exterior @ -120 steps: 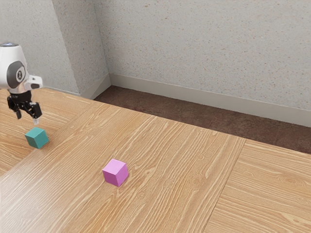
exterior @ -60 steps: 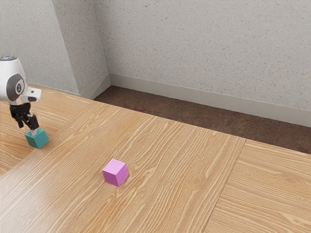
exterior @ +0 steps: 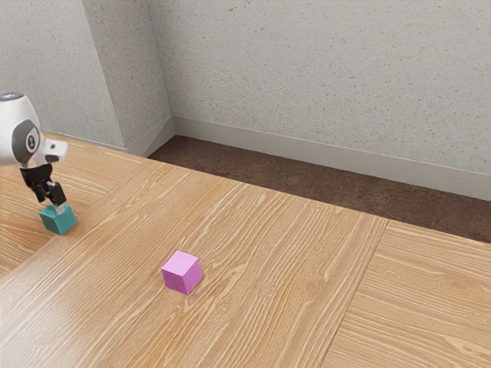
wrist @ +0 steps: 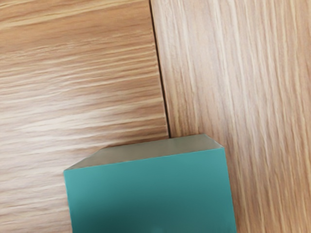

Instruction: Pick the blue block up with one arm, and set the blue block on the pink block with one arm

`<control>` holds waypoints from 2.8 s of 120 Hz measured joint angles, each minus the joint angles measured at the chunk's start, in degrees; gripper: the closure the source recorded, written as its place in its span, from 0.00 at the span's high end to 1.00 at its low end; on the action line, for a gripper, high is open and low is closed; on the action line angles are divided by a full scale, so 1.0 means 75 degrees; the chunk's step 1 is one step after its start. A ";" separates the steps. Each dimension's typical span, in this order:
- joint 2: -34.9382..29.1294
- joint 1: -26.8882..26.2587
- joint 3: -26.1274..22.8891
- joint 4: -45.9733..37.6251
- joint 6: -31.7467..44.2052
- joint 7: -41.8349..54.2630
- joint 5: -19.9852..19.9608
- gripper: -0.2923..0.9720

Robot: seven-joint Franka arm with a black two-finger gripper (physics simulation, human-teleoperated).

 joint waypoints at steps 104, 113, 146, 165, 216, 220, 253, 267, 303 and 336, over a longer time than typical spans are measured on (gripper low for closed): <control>0.0428 0.0007 0.0000 0.0033 0.0070 0.0373 -0.0258 0.77; 0.0436 0.0007 0.0000 0.0033 0.0072 0.0361 -0.0294 0.77; 0.0497 0.0007 0.0000 0.0033 0.0125 0.0291 -0.0327 0.75; 0.0498 0.0007 0.0003 0.0033 0.0155 0.0265 -0.0331 0.69; 0.0475 0.0012 0.0012 0.0092 0.0171 0.0210 -0.0339 0.58; 0.0475 0.0015 0.0012 0.0092 0.0173 0.0204 -0.0337 0.58; 0.0456 0.0018 0.0012 0.0091 0.0192 0.0157 -0.0308 0.54; 0.0405 0.0019 0.0015 0.0090 0.0200 0.0134 -0.0289 0.51; -0.0364 -0.0027 -0.0215 -0.0087 0.0072 0.0046 -0.0224 0.44; -0.1495 -0.0798 -0.0353 -0.0970 -0.0481 -0.0234 -0.0210 0.42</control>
